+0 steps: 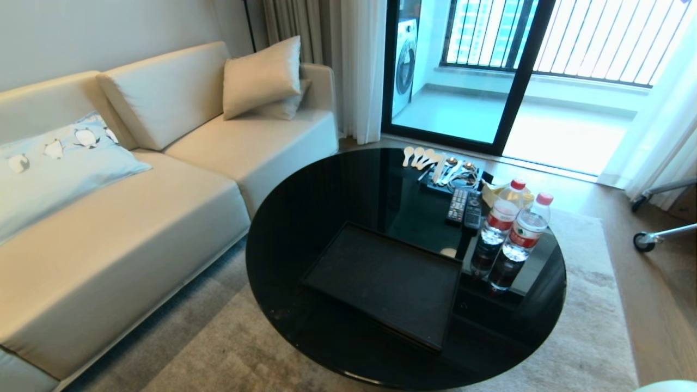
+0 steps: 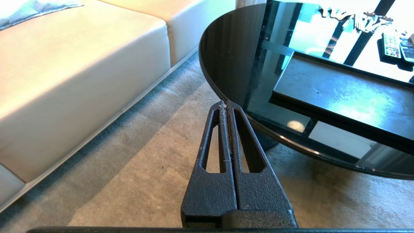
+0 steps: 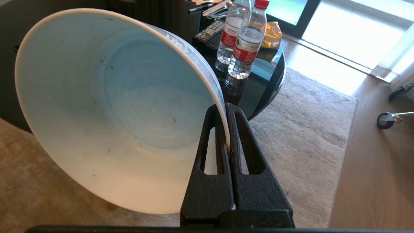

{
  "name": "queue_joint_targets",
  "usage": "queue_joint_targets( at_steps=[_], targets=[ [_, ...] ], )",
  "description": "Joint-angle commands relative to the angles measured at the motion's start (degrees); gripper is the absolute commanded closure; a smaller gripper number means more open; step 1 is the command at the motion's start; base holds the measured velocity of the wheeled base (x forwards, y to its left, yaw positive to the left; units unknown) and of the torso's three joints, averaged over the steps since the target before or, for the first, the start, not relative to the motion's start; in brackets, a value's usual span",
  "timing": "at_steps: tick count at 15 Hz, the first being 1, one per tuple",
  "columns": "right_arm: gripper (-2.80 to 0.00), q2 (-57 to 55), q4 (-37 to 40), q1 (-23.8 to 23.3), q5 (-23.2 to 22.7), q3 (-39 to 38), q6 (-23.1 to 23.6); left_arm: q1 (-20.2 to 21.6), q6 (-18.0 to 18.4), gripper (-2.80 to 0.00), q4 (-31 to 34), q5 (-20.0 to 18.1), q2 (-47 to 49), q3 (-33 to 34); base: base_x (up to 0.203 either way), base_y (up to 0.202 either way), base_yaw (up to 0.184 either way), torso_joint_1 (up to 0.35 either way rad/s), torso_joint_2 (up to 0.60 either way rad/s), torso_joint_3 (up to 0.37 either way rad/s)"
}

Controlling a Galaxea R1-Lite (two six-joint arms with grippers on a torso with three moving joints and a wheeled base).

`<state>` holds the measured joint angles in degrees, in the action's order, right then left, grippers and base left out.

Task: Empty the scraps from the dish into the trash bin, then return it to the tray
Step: Put the bowl back to the table

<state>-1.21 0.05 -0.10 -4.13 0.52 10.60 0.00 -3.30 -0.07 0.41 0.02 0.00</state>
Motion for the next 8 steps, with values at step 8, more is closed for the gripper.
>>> queue_joint_targets(
  at_steps=[8],
  targets=[
    [0.00,-38.04,8.94,0.04,-2.76,25.69,3.03,0.00,-0.04,0.00,-0.01,0.02,2.62,0.00,0.000,0.000,0.000,0.000,0.00,0.000]
  ],
)
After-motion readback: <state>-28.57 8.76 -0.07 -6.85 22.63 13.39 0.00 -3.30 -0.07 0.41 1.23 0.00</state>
